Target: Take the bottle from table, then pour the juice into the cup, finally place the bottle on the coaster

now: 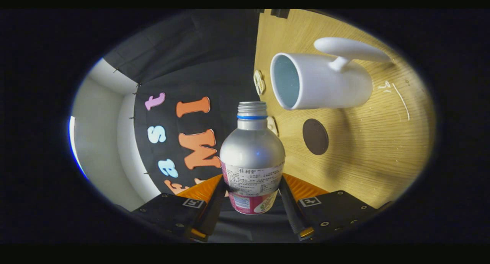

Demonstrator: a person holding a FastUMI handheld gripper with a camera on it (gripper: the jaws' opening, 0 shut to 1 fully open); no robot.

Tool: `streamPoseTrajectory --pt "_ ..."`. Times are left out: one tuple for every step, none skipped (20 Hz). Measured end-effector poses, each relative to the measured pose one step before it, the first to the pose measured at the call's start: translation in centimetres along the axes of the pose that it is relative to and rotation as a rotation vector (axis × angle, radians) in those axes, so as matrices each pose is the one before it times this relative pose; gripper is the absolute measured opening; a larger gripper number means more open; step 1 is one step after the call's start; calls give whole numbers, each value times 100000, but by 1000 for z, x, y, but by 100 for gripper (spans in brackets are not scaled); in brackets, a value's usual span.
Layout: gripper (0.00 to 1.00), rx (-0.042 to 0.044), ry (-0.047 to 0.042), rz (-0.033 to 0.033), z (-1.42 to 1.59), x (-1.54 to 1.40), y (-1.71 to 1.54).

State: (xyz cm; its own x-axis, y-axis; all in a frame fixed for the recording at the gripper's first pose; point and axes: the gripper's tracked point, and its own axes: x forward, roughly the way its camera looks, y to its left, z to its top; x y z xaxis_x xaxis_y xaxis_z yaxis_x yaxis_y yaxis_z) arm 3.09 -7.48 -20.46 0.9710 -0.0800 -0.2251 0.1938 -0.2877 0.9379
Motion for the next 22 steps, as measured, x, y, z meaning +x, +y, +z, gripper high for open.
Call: streamPoseTrajectory --pt "75 1433 -383 107 95 -165 184" --pt "75 1442 -366 65 135 64 63" --pt "75 1438 -257 312 -19 -43 92" --pt "75 1656 -316 509 89 48 187" --pt "75 1587 -273 703 105 -80 404" --pt "75 1534 -465 707 61 -74 238" --pt "75 1314 -558 333 198 162 199" --pt "75 1205 -397 340 63 211 240" --pt "75 964 -195 425 54 107 105" --pt "75 1202 -474 439 233 -190 119" --pt "75 1066 -47 730 70 28 202" --pt "75 1106 -217 725 0 -260 36" --pt "75 786 61 487 40 -15 57" --pt "75 388 40 279 -4 -22 88" --pt "75 220 61 36 7 35 -36" --pt "75 469 116 340 -76 47 181" --pt "75 425 -59 398 4 72 75" --pt "75 367 42 376 -69 56 85" --pt "75 343 104 205 -31 86 0" --pt "75 389 -72 302 5 34 71" --pt "75 368 -39 276 100 104 -56" --pt "75 416 -62 230 66 122 56"
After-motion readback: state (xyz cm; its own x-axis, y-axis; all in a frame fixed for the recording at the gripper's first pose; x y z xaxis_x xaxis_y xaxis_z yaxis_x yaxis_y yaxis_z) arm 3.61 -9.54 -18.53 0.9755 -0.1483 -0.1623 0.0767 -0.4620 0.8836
